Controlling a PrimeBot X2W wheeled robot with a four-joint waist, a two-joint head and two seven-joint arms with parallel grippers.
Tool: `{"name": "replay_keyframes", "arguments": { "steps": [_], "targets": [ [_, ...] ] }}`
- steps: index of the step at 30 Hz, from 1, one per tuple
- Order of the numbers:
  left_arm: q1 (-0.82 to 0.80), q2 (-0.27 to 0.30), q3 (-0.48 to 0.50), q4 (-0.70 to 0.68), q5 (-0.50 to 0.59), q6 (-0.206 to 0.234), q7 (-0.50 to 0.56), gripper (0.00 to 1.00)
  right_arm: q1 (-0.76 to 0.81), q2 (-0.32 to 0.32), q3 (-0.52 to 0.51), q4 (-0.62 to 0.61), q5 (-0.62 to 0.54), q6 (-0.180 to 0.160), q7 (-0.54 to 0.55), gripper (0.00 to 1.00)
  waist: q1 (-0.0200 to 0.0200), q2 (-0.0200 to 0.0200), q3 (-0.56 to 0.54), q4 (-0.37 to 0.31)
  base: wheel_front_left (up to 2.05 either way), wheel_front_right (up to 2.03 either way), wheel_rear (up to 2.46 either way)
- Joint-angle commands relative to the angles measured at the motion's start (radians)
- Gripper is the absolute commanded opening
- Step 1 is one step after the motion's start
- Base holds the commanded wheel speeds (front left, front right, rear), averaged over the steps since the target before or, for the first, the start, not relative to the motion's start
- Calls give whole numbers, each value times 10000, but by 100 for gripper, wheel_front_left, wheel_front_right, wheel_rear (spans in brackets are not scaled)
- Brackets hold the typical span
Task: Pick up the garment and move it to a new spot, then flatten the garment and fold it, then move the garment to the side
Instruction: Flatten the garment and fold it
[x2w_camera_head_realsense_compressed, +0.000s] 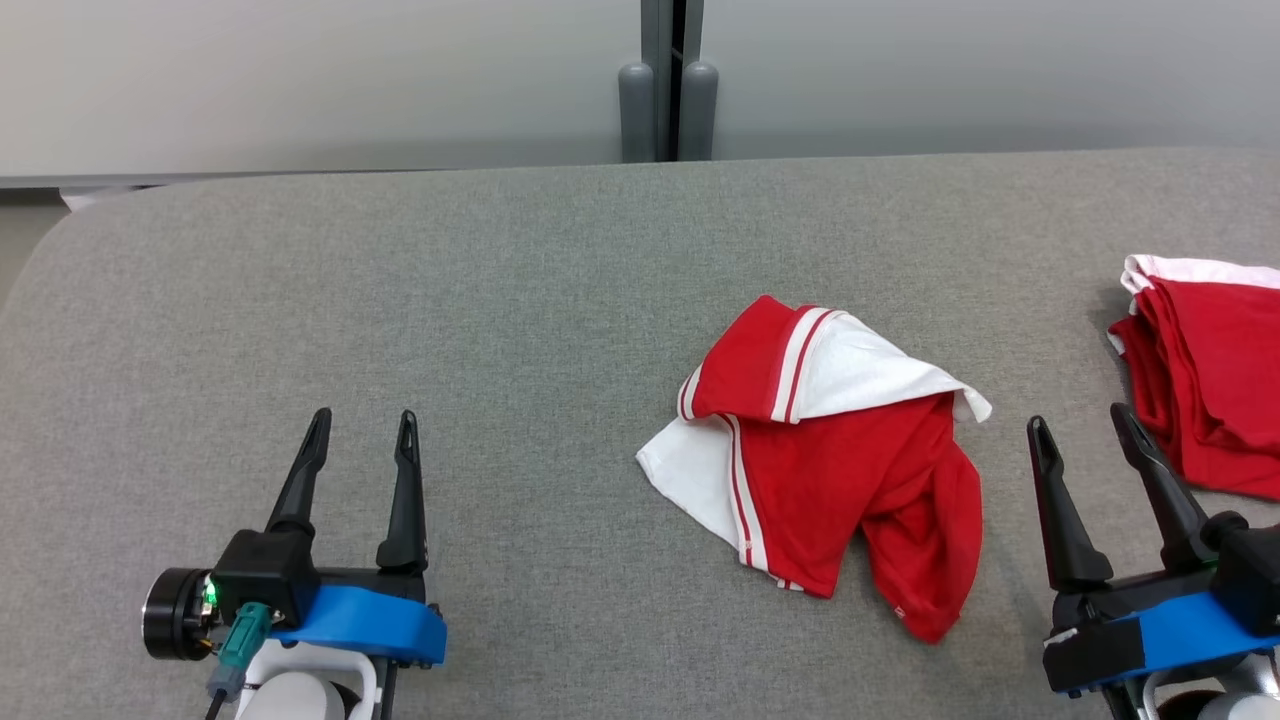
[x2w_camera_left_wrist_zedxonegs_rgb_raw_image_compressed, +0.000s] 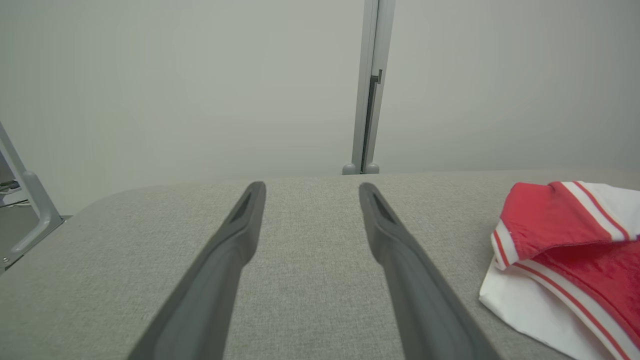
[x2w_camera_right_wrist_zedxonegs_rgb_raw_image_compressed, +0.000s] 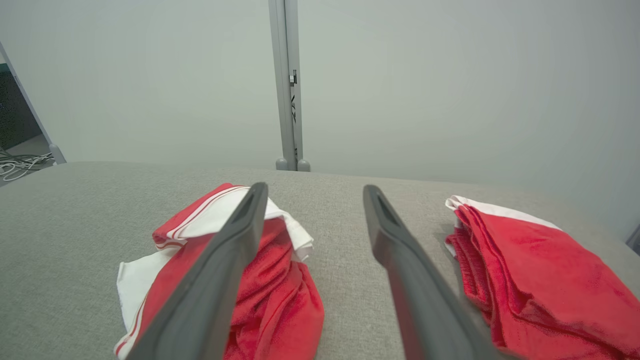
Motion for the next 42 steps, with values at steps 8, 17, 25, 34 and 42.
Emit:
{"name": "replay_keyframes", "arguments": {
  "steps": [8, 17, 25, 34, 42],
  "targets": [
    [507, 117, 13, -152, -132, 153, 53, 100, 749, 316, -117, -661, -69, 0, 424, 100, 1, 0, -402, -121, 0, 0, 0],
    [544, 181, -75, -306, -153, 206, 113, 100, 745, 401, -105, -771, 14, 0, 495, 100, 1, 0, -390, -134, 0, 0, 0],
    [554, 228, -113, -378, -187, 270, 137, 100, 710, 449, -47, -758, 46, 0, 502, 100, 1, 0, -348, -146, 0, 0, 0],
    [480, 282, -149, -426, -237, 318, 126, 100, 695, 424, -34, -739, 83, 0, 543, 100, 1, 0, -280, -123, 0, 0, 0],
    [189, 265, -223, -503, -225, 310, 128, 100, 668, 160, 1165, -79, 221, 0, 860, 100, 1, 0, 117, 6, 0, 0, 0]
  ]
}}
